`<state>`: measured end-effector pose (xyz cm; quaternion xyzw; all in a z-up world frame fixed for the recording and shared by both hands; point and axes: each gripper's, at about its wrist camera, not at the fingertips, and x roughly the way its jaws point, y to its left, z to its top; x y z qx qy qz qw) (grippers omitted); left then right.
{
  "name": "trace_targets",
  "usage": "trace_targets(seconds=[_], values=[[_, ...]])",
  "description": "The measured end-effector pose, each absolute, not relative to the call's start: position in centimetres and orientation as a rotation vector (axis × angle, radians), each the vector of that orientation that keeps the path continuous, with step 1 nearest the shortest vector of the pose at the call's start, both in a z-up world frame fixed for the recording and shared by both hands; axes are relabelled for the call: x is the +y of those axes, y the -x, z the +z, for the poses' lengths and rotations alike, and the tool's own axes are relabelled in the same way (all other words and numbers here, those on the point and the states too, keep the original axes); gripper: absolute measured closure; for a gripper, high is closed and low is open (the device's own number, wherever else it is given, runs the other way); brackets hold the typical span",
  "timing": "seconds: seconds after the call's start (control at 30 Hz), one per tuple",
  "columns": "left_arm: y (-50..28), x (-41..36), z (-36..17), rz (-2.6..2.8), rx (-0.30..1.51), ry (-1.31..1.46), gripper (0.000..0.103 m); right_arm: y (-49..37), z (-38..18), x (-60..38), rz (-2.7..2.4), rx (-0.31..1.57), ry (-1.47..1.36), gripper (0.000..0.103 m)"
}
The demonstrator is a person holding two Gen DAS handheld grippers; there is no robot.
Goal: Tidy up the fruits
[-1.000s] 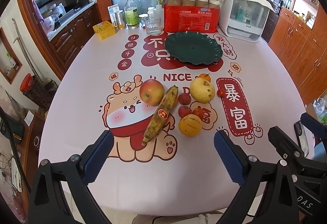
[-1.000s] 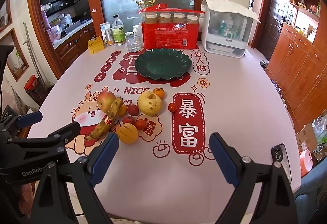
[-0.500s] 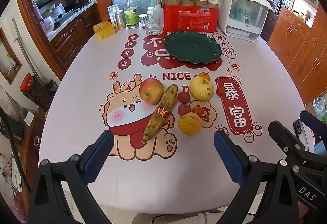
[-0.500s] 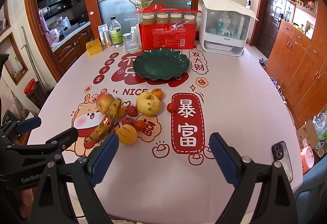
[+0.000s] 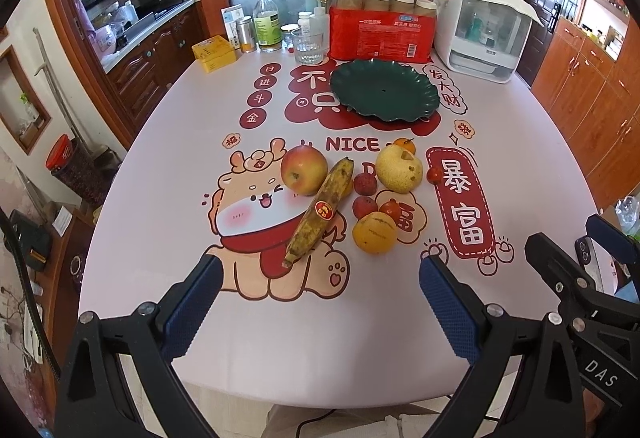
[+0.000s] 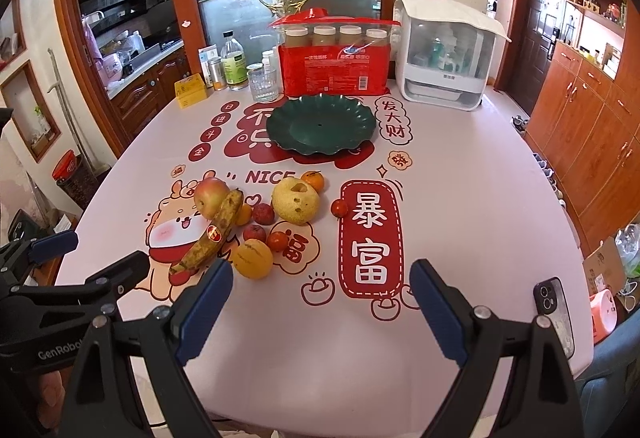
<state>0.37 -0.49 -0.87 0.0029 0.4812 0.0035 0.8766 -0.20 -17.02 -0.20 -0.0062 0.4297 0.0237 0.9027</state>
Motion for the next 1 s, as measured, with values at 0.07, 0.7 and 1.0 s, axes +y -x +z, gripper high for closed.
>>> trace_targets(seconds=[0.07,0.7,1.0], values=[[0.0,-0.6,-0.7,0.012,1.001,-0.009,0.005,0.3,0.0,-17.2,0.053,0.884,0.011,0.012],[0.8,-1.0,0.3,-0.012,0.99,-0.045,0.005,0.9,1.4,-17.8,0.031,0.875,0.002,0.012],[-1.1,-0.8,-0.3,-0.135,1.018,-0.013,0.005,-1.2,1.2,-18.2,0.002,0.898,-0.023,0.012]])
